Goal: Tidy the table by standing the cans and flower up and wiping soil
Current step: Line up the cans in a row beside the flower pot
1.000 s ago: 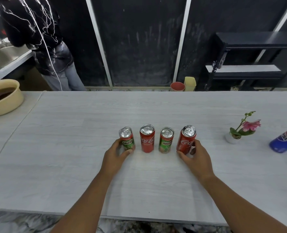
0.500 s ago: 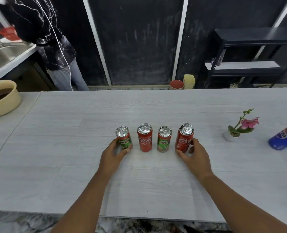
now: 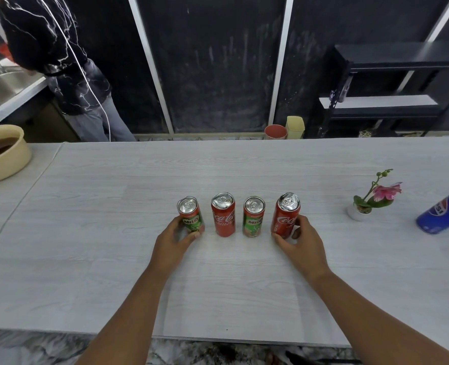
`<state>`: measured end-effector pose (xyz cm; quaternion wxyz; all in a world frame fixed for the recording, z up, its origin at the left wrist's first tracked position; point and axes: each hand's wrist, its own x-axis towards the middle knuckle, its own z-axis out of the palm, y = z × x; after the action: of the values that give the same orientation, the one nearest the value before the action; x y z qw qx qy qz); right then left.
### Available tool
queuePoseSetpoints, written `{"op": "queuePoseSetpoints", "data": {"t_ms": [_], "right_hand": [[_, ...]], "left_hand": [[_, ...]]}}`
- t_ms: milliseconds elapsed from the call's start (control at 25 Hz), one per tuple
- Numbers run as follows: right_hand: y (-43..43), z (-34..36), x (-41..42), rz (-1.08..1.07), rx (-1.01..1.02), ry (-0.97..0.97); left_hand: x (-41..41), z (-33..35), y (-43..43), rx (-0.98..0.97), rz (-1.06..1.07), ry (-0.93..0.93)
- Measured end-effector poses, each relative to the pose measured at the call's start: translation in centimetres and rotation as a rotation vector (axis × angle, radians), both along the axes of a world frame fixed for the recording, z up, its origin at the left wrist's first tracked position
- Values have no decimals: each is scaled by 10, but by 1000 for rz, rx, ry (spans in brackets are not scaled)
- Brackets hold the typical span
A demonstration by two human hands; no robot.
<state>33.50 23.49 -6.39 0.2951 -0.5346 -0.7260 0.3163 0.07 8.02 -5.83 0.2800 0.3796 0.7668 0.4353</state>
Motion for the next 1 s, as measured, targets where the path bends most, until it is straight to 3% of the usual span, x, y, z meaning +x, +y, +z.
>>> {"op": "queuePoseSetpoints", "data": {"t_ms": [120,280,440,680,1000], "right_hand": [[0,3,1,6,-19,10],[-8,5,5,-9,-68,112],[-37,-6,35,-42,-36,99],[-46,-5,90,-217,82,79],[44,13,215,-746,-101,373]], "left_hand": [[5,0,0,-44,-26,71],[45,-19,-32,-29,143,286],[95,-34,-56,4,-167,632],[204,-28,-4,66,-577,719],[212,-28,16,243,-545,736]]}}
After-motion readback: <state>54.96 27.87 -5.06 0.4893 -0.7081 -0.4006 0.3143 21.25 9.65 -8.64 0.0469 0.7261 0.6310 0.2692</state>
